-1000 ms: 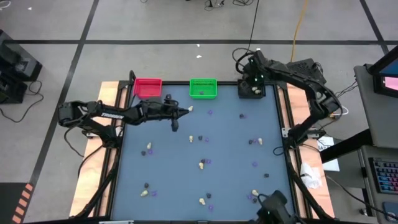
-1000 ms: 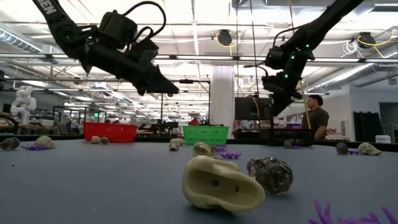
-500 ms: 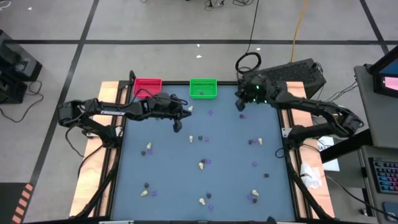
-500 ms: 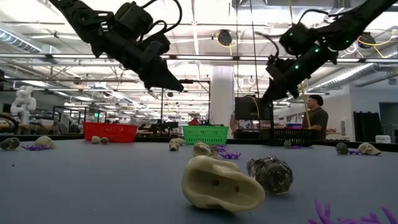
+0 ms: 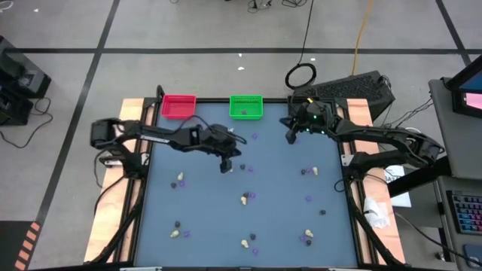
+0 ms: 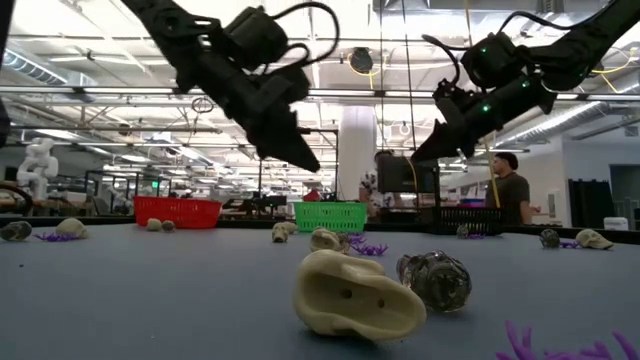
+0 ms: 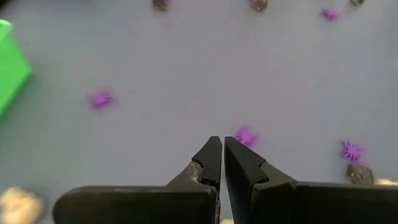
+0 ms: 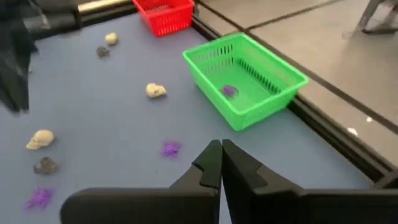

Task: Sort Halloween decoration
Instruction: Put the purple spider toy into the green bin

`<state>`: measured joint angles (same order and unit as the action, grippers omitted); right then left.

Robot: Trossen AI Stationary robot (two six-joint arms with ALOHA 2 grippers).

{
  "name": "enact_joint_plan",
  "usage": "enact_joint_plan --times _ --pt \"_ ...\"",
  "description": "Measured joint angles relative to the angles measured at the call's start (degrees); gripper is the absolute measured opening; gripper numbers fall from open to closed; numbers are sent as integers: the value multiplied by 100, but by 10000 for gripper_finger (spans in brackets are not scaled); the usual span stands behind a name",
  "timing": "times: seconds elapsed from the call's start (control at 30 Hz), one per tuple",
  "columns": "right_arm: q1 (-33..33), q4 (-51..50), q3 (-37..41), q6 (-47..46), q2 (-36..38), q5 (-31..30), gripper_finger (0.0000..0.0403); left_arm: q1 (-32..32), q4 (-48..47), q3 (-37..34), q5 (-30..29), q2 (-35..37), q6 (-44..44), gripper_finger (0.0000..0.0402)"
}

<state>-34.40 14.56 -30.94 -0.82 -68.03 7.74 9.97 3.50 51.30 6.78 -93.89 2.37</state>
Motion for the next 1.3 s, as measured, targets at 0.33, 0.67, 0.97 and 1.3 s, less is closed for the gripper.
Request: enact_joint_plan --times 0.33,0.67,0.97,1.3 --pt "3 22 0 159 0 5 0 -388 -27 877 93 -1185 24 89" --pt "3 64 0 260 0 5 0 -474 -397 1415 -50 -2003 -314 188" --pt "3 105 0 304 0 6 0 -472 -559 1502 -106 -2139 -437 170" --pt "3 151 0 313 0 5 0 -474 -683 1507 -104 -2135 -729 70"
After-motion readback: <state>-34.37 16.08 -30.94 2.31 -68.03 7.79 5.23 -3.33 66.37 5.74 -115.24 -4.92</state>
